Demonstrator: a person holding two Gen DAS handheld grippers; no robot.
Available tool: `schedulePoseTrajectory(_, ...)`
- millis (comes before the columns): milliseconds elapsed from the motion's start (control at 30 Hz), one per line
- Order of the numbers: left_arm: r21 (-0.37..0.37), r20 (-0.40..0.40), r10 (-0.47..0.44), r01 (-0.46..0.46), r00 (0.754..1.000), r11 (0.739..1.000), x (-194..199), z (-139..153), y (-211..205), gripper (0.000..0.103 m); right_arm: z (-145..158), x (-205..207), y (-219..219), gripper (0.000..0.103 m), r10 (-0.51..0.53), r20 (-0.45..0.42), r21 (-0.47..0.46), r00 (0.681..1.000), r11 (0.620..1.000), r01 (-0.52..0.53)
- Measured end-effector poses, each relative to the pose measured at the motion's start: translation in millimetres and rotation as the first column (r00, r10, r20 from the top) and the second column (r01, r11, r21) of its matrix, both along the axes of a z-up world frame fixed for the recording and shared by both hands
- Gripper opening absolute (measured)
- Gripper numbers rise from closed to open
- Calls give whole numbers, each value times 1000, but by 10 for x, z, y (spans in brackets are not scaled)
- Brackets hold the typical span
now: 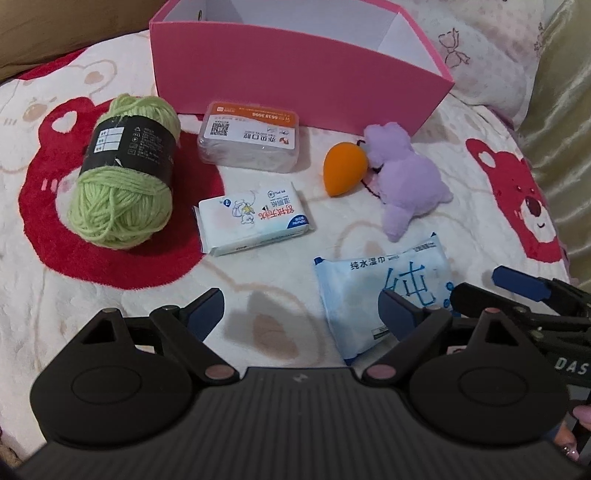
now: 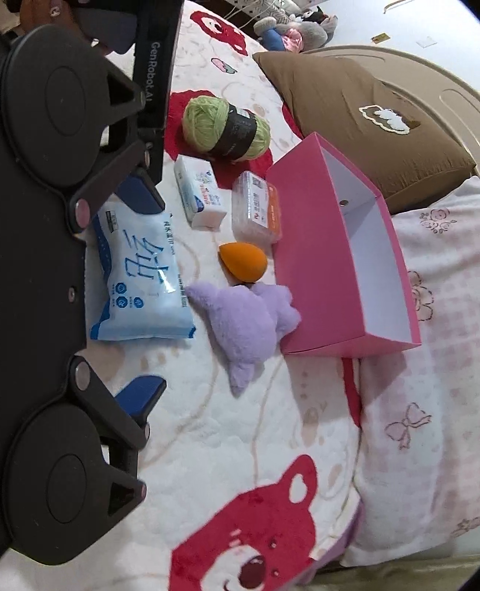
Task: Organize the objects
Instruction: 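Close the left gripper on the blue-white wipes pack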
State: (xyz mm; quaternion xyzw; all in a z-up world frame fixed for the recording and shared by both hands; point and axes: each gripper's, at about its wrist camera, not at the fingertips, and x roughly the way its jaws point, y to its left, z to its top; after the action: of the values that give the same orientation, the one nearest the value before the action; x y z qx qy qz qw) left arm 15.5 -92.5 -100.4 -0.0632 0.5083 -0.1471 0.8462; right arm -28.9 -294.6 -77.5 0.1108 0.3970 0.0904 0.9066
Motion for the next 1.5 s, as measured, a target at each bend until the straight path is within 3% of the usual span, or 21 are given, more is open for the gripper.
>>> schedulePoseTrajectory(233,-17,-4,-34,34,999,999,24,-112,-79,77,-157,-18,30,53,34,-16,-3,999,999,-34)
schedulePoseTrajectory(300,-17,-8,-46,46,999,999,24,-151,-120,69,-199,-2,26,41,30,-24,6,999,1000,-30)
schedulePoseTrajectory(467,-36,-26,-58,57,998,998,49,-260,-187,53,-287,40,-47,30,-21,-56,21,998,1000,22)
schedulePoseTrajectory(567,-36,-13,-78,78,997,996,40,-269,-220,49,-332,49,-70,30,-41,-83,20,996,999,43)
schedulePoseTrajectory(767,-4,19,-91,91,996,996,-6,-294,-280,50,-413,43,-137,36,-60,-126,55,990,996,67)
schedulePoseTrajectory(933,-58,-36,-84,82,996,995,30,-335,-262,52,-425,22,-109,38,-44,-89,44,995,998,48)
schedulePoseTrajectory(1067,-40,-82,-90,87,993,995,120,-342,-297,56,-416,92,-88,38,-58,-127,55,990,996,65)
schedulePoseTrajectory(1167,-1,-61,-121,121,991,993,182,-329,-390,61,-429,83,-26,38,-44,-119,36,992,998,49)
schedulePoseTrajectory(1233,0,-58,-125,125,990,992,205,-321,-416,57,-425,48,-1,38,-26,-108,11,994,1000,27)
schedulePoseTrajectory(1300,-35,-81,-146,143,986,989,202,-308,-414,45,-410,43,1,39,-26,-106,-10,994,1000,25)
schedulePoseTrajectory(1400,-62,-85,-180,175,980,983,167,-302,-425,44,-409,53,39,44,-17,-87,-56,996,998,12)
schedulePoseTrajectory(1500,-65,-50,-184,180,982,981,118,-304,-445,43,-466,89,-64,46,-49,-113,36,992,998,53)
